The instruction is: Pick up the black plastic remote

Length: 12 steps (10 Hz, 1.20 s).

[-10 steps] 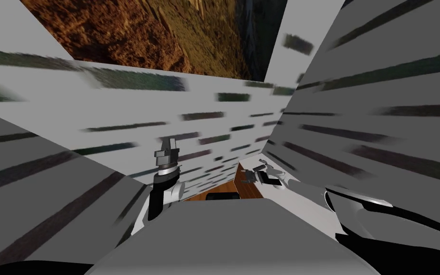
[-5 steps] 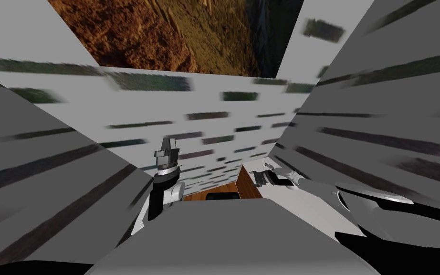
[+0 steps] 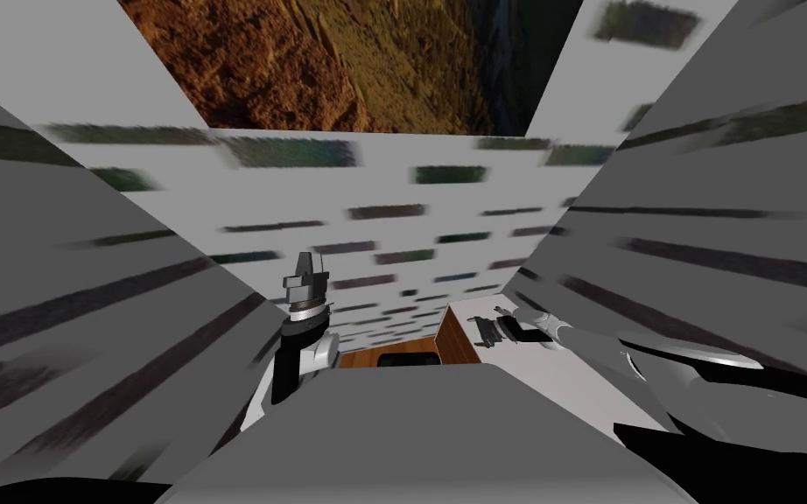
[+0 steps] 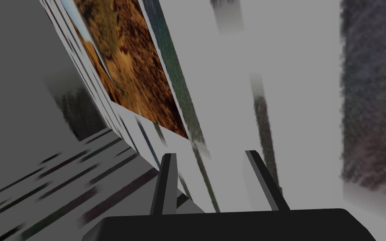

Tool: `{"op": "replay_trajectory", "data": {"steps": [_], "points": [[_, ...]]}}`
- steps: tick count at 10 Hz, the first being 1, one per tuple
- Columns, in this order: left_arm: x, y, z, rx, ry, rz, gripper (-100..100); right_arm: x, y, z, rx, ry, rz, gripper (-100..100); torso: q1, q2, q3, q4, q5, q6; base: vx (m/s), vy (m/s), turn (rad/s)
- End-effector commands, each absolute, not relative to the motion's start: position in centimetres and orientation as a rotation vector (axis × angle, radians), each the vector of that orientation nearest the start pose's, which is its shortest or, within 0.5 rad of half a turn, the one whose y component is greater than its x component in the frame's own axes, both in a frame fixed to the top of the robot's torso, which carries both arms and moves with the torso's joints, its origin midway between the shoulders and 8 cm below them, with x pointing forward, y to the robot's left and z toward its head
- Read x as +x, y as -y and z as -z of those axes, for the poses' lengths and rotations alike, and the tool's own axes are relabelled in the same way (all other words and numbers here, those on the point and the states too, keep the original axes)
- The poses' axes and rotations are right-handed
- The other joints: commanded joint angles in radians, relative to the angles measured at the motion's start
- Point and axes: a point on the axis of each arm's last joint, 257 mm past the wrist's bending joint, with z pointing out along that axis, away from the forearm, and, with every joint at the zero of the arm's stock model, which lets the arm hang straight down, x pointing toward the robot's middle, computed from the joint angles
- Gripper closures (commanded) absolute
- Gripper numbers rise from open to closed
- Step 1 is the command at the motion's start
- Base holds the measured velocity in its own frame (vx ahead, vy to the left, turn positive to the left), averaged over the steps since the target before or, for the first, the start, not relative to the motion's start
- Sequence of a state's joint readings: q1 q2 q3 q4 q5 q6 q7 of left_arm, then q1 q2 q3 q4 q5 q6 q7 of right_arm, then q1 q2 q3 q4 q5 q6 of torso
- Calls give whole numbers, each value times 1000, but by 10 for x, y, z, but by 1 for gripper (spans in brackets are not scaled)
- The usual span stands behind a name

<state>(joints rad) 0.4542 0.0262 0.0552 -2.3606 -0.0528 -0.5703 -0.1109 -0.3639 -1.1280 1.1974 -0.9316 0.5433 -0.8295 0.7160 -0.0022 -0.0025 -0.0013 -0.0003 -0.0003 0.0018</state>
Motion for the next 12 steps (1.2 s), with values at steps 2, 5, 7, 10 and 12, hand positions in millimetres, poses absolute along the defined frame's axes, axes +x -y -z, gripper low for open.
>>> {"op": "replay_trajectory", "data": {"steps": [2, 5, 7, 10, 12], "points": [[313, -272, -85, -407, -547, 1164, 0, 280, 434, 455, -1738, -2040, -324, -100, -1, 0, 0, 0, -1, 1, 29, -45, 150], [313, -272, -85, -407, -547, 1164, 0, 269, 459, 455, -1793, -2062, -288, -100, 2, 1, 0, 0, 0, 1, 9, -16, 84], [313, -272, -85, -407, -547, 1165, 0, 247, 500, 455, -1888, -2102, -236, -100, 1, 0, 0, 0, 0, 0, 22, -48, 283], [313, -272, -85, -407, -547, 1164, 0, 220, 539, 455, -1985, -2144, -199, -100, 0, 1, 0, 0, -1, 1, 9, -42, 153], [313, -272, -85, -407, -547, 1164, 0, 222, 536, 455, -1978, -2139, -206, -100, 1, 2, 1, 0, 0, 1, -1, -18, 63]]}}
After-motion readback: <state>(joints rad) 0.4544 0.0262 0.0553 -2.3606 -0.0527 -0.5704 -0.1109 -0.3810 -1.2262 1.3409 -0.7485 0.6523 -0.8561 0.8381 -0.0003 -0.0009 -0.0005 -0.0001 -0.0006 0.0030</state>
